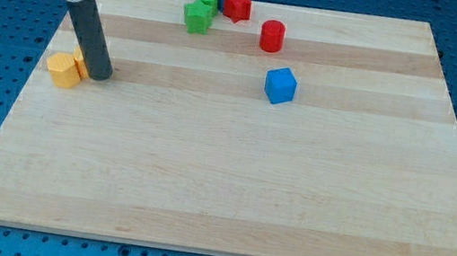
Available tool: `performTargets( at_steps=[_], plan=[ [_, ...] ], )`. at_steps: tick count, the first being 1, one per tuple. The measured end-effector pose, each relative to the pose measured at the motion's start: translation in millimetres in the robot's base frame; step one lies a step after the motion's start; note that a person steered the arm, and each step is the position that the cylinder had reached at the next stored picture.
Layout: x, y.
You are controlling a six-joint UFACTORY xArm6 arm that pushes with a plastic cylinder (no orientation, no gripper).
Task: Point your arm at the blue cube
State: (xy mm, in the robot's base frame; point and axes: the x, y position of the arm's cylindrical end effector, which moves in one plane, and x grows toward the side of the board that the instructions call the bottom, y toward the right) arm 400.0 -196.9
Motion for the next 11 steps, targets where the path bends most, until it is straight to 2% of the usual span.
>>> performTargets(
  at_steps=[1,3,5,6,10,11],
  plan=[
    [-2,37],
    [-64,129],
    [-57,280],
    [-56,331],
    [-48,333],
    [-31,333]
  ],
)
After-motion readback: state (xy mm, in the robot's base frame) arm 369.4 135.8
